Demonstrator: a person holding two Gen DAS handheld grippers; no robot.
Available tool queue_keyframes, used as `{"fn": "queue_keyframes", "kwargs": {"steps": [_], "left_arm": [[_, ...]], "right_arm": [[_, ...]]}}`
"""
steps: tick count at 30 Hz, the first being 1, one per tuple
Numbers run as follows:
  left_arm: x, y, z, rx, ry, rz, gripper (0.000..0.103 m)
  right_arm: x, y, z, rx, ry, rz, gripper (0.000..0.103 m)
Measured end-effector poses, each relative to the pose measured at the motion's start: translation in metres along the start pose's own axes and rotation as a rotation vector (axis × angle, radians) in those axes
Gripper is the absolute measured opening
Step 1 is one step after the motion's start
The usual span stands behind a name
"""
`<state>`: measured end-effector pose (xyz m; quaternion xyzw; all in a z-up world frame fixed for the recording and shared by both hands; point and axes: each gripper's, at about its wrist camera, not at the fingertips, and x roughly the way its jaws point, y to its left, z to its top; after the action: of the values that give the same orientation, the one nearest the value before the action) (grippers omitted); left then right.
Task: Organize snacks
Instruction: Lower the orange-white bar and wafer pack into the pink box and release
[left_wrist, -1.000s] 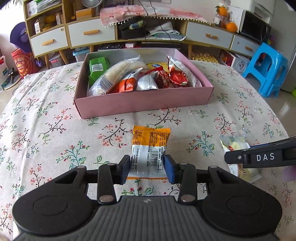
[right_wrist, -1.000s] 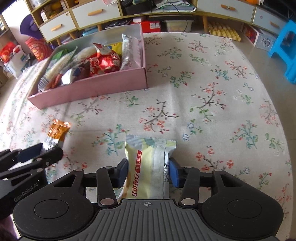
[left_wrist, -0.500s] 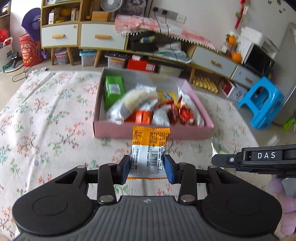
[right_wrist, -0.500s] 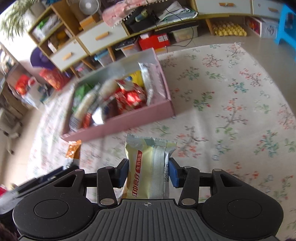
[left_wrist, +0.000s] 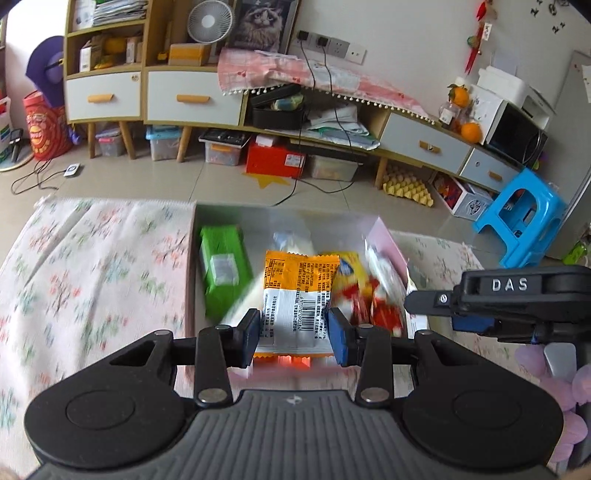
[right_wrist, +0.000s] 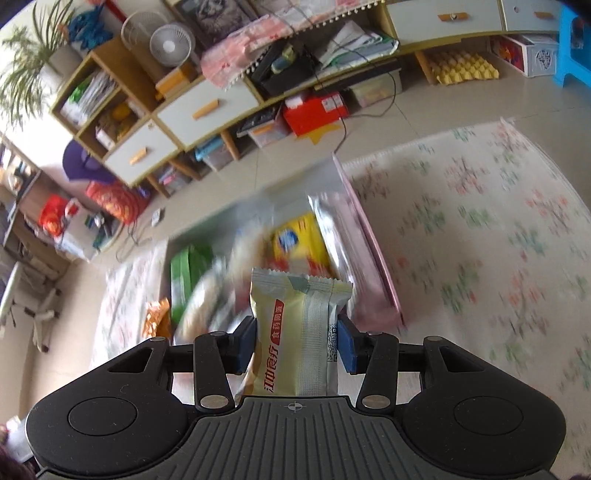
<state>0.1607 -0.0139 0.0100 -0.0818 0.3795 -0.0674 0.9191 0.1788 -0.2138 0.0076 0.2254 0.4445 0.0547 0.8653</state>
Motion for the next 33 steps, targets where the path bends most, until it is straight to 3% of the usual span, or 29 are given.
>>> {"fn": "queue_keyframes", "kwargs": {"steps": [11,22,25,27,33], "left_arm": [[0.054,0.006,0.020,0.032,0.011,0.023,0.036],[0.070,0.007,0.025,0.066,0.034,0.052,0.039],[0.068,0.006,0.026,0.083,0.015,0.054,0.056],[0.065,0.005,0.025,0.082,0.006,0.057,0.066],[0.056,0.001,0.022,0.087,0.003,0.065,0.075]], "right_arm": [[0.054,-0.020,0.032,0.050,-0.070,0.108,0.045],[0.071,-0.025,0.040,0.055,-0.105,0.155,0.049],[0.070,-0.026,0.041,0.073,-0.111,0.171,0.070],[0.068,-0.025,0.041,0.059,-0.113,0.170,0.070],[0.058,-0.020,0.038,0.034,-0.115,0.142,0.073]]}}
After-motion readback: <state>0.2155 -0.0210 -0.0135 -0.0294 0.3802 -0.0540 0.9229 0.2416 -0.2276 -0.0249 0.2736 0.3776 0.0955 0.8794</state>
